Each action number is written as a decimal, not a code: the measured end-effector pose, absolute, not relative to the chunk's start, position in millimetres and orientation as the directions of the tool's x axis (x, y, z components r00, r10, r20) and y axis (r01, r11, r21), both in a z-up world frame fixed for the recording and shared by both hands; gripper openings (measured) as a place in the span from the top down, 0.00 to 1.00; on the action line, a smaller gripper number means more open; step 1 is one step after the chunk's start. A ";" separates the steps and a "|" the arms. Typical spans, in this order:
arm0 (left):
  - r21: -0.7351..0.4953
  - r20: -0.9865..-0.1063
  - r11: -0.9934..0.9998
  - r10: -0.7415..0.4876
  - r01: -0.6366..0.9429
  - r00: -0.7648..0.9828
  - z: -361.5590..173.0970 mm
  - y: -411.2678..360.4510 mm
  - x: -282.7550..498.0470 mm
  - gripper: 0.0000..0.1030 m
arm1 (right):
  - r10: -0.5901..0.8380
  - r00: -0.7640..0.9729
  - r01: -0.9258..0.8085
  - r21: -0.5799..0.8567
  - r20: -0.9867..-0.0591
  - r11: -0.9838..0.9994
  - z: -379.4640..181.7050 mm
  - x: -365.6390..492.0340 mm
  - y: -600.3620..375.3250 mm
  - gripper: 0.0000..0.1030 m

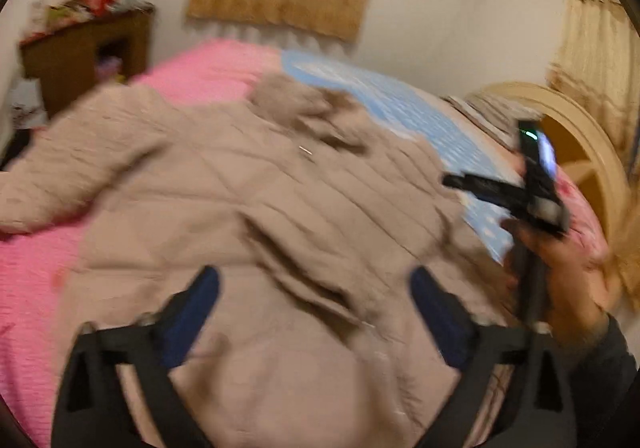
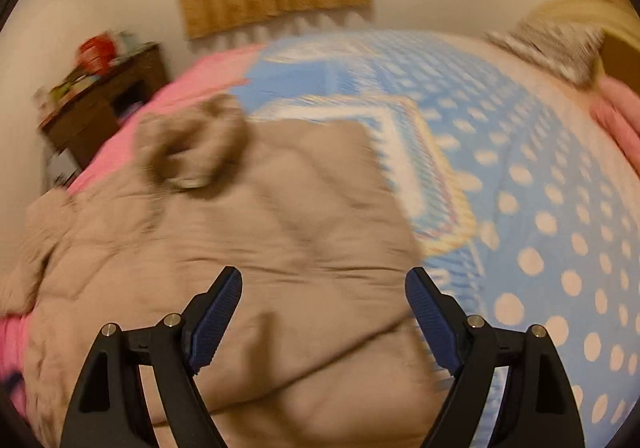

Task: Fold large clothes
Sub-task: 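Move the left tool to the other sleeve cuff and close on it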

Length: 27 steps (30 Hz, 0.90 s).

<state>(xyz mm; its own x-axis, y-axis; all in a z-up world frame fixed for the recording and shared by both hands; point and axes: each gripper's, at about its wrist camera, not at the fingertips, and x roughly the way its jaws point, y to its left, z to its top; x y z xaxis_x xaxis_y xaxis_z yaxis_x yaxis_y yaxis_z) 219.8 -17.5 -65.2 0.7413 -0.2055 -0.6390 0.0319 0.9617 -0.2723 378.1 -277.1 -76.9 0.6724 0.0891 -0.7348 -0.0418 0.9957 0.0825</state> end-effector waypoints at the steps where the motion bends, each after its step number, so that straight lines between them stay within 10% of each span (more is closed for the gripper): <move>1: -0.283 -0.627 0.959 -0.190 0.006 0.756 -62.8 -5.6 220.6 0.02 | 0.119 0.677 -0.079 0.089 -0.726 0.993 -72.8 376.3 -265.5 0.18; 5: -0.286 -0.631 0.950 -0.092 -0.121 0.770 -64.5 34.5 223.8 0.02 | 0.305 0.602 -0.250 0.189 -0.738 0.950 -85.0 374.5 -225.0 0.18; 18: -0.310 -0.725 0.801 0.149 -0.512 0.672 -106.2 191.7 208.3 0.03 | 0.152 0.544 -0.254 0.011 -0.825 0.967 -118.2 362.4 -194.1 0.18; 27: -0.320 -0.742 0.661 0.271 -0.679 0.613 -131.5 258.8 192.3 0.03 | 0.517 0.417 -0.542 0.253 -0.747 0.802 -103.6 311.8 -115.8 0.18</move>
<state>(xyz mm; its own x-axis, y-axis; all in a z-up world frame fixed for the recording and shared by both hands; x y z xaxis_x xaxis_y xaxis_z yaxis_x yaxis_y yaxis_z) 192.3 258.8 -131.5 0.6129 0.2707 -0.7424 -0.6791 0.6607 -0.3198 311.8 -115.8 -103.6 0.4169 0.5174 -0.7473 -0.5419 0.8016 0.2527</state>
